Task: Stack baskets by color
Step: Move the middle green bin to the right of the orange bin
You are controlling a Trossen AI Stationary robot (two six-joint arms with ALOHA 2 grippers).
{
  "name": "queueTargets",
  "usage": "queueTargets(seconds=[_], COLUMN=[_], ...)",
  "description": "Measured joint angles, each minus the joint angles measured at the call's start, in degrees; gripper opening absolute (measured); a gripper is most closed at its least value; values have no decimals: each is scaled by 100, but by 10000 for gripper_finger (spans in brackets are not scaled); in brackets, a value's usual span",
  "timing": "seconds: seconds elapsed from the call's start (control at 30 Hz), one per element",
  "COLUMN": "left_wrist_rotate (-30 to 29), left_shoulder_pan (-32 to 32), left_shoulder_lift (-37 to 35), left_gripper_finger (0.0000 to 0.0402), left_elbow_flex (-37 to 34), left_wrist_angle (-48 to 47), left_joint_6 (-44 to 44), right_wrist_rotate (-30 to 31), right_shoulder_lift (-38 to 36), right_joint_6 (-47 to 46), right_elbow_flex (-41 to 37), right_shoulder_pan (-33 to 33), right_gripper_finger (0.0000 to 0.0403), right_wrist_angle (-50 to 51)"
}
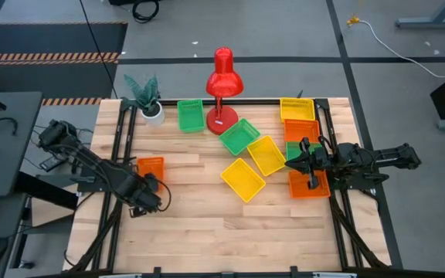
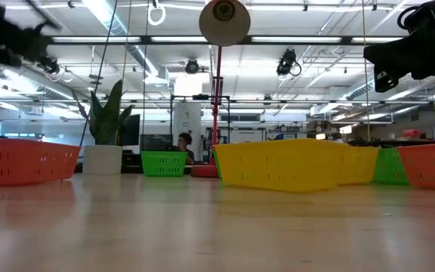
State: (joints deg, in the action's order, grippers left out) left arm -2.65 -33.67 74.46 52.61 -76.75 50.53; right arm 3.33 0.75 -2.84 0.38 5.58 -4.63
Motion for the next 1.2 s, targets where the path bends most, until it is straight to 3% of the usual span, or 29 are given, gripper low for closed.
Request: queueTargets(seconds=[0.1, 0.2, 0.3, 0.37, 0.57, 0.7, 0.8, 0.9, 1.07, 1.2], left_wrist_rotate=[-744, -2031, -3282, -3668, -3339, -2930, -2910, -2915, -2902, -2916], left_shoulder_pan=[0, 6, 13, 70, 441, 770, 1005, 1212, 1597, 2034], left_shoulder_lift=[0, 0, 1, 67, 712, 1663, 2384, 3023, 3764, 3967], left_gripper_finger=[161, 148, 138, 133, 126, 131, 141, 155, 183, 202], left_elbow_flex=[602, 995, 1075, 1009, 507, 760, 1436, 2326, 3792, 4388], left_wrist_angle=[150, 947, 2273, 3395, 7368, 8538, 8325, 7427, 5433, 3457], left_joint_6=[174, 32, -576, -1250, -3259, -4120, -4415, -4495, -3794, -3807], right_wrist_rotate=[0, 2, 1, 2, 1, 0, 1, 0, 0, 2], right_shoulder_lift=[0, 0, 0, 0, 0, 0, -1, 0, -2, -2], right_joint_6=[0, -1, 0, 0, -1, 1, -1, 0, 1, -1], right_elbow_flex=[-2, -1, 0, 0, -2, 0, -1, -1, 0, -1], right_shoulder_pan=[-2, 0, 0, 0, -1, 0, 0, 0, 0, -2], right_gripper_finger=[18, 18, 18, 18, 18, 18, 18, 18, 18, 18], right_wrist_angle=[-1, 1, 1, -1, -1, -8, -9, 1, -8, -4])
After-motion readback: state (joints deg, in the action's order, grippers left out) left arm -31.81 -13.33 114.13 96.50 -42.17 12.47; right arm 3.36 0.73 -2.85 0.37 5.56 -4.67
